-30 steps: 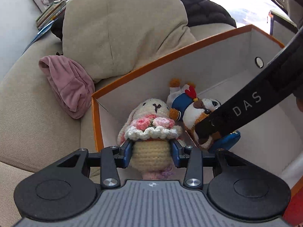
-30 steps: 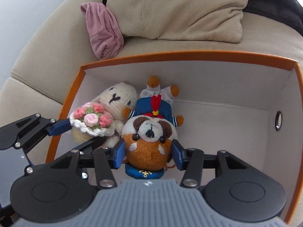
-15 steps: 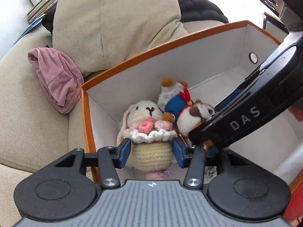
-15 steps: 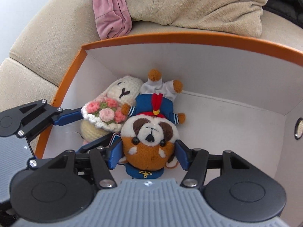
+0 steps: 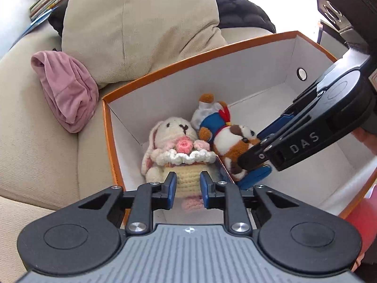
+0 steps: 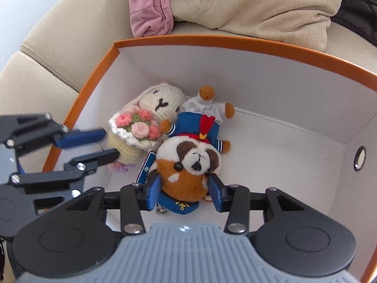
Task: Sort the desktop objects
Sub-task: 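Open both grippers to release the plushes inside the box, then grasp the pink pompom with the right gripper, then grasp the red feather toy with the left gripper while right holds pompom, then lower the pompom and feather toy into the shoebox and release both, then grasp the black-and-pink pad with the right gripper, then grasp the picture card with the left gripper while right holds the pad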
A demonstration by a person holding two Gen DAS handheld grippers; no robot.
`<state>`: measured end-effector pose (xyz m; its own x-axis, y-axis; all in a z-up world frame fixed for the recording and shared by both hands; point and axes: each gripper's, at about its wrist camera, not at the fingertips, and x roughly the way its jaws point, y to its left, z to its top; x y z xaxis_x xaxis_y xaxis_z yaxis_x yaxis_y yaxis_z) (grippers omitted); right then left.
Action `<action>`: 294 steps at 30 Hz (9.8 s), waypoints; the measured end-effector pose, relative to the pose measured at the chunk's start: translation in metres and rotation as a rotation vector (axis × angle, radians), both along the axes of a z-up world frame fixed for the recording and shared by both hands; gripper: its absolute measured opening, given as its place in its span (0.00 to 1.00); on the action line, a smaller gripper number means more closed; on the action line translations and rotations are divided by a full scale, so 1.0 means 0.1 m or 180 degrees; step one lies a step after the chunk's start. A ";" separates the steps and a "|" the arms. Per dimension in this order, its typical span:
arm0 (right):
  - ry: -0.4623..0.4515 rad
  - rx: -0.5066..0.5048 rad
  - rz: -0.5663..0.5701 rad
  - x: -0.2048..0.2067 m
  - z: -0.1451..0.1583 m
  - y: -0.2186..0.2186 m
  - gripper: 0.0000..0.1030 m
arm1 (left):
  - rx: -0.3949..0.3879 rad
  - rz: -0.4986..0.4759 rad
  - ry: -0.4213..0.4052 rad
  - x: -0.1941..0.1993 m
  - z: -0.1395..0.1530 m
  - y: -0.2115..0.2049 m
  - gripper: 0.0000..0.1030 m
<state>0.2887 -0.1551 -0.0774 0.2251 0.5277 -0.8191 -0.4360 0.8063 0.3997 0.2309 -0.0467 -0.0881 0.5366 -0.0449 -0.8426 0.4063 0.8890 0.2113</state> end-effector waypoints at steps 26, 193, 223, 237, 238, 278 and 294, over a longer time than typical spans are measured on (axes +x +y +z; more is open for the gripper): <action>-0.0827 0.0225 0.0163 -0.99 0.69 -0.24 0.44 | -0.0821 0.0194 -0.0439 -1.06 0.84 0.39 0.24; -0.0815 -0.0012 0.0167 -1.33 0.69 -0.47 0.17 | -0.1457 0.0888 -0.0339 -1.41 0.89 0.86 0.19; -0.0964 -0.1319 0.0026 -2.82 -0.28 -0.86 0.61 | -0.0728 0.0253 0.0429 -2.36 0.12 0.07 0.49; -0.1373 -0.1828 0.0186 -2.74 -0.41 -0.62 0.75 | -0.1050 0.0188 0.0342 -2.31 0.20 -0.23 0.48; -0.1367 -0.1786 0.0171 -2.74 -0.38 -0.64 0.74 | -0.1062 0.0201 0.0323 -2.30 0.21 -0.22 0.48; -0.0839 -0.0588 -0.0017 -2.29 0.05 -0.79 0.37 | -0.0516 0.1171 0.0706 -1.39 0.11 1.27 0.63; -0.0680 -0.0921 0.0251 -2.25 -0.04 -0.74 0.41 | 0.0510 0.0005 0.1277 -1.07 -0.52 0.76 0.73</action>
<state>0.0637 -0.2289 -0.0815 0.3750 0.3035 -0.8759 -0.5504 0.8332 0.0531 0.1244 0.0295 -0.1405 0.1649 0.1040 -0.9808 0.4831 0.8585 0.1723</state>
